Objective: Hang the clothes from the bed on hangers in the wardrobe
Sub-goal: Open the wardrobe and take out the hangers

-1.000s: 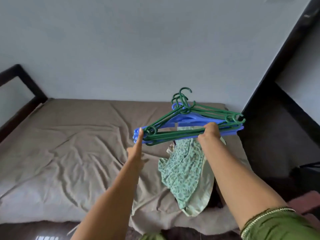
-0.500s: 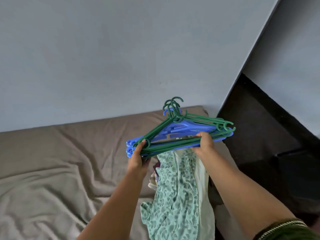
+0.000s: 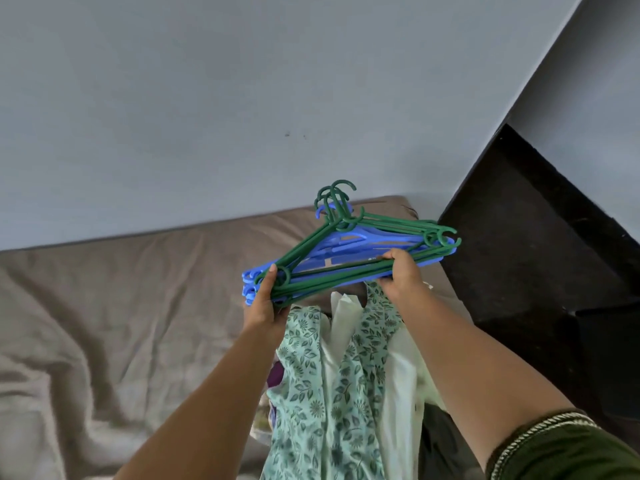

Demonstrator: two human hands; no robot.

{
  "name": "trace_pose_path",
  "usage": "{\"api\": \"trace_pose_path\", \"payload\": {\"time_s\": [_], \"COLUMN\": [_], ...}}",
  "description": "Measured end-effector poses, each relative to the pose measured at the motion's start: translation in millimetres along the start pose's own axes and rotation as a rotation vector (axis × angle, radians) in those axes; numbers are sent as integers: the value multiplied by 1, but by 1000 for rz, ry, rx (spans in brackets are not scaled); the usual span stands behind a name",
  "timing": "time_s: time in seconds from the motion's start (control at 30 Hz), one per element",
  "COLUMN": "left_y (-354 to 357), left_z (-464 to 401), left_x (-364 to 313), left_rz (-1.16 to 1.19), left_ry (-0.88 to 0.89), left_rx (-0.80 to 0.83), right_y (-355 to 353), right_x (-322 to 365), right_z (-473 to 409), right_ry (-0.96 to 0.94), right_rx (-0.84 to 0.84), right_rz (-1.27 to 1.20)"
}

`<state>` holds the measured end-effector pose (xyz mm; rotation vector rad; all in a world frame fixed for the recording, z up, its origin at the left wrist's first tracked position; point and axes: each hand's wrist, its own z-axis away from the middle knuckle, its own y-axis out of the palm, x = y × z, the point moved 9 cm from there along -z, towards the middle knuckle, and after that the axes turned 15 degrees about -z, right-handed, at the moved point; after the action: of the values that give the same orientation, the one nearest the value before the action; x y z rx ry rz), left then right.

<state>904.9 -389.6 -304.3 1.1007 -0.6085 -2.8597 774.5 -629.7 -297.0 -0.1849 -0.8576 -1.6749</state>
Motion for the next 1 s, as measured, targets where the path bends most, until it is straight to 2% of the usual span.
{"api": "trace_pose_path", "payload": {"time_s": [0.23, 0.33, 0.4, 0.47, 0.5, 0.57, 0.7, 0.77, 0.87, 1.0], "left_y": [32, 45, 36, 12, 3, -8, -14, -15, -23, 6], "left_z": [-61, -90, -114, -142, -148, -164, -169, -161, -164, -115], "left_x": [3, -3, 2, 28, 34, 58, 69, 66, 64, 48], "left_rz": [67, 23, -104, -224, -288, -387, -460, -597, -761, -1163], "left_ry": [88, 122, 104, 14, -19, -55, 22, 84, 179, 278], "left_rx": [70, 99, -36, -200, -228, -202, -136, -125, -124, -58], "right_y": [22, 33, 28, 11, 5, -15, -38, -43, -41, -41], "right_x": [8, 24, 29, 10, 3, -12, -20, -17, -20, -14], "right_z": [-83, -118, -140, -157, -153, -159, -169, -164, -149, -122], "right_ry": [-22, -97, -114, -5, 31, 20, -71, -57, 11, -74], "right_rx": [59, 83, 69, 66, 69, 72, 74, 77, 123, 88], "right_rz": [19, 10, 74, 176, 249, 326, 344, 423, 677, 855]}}
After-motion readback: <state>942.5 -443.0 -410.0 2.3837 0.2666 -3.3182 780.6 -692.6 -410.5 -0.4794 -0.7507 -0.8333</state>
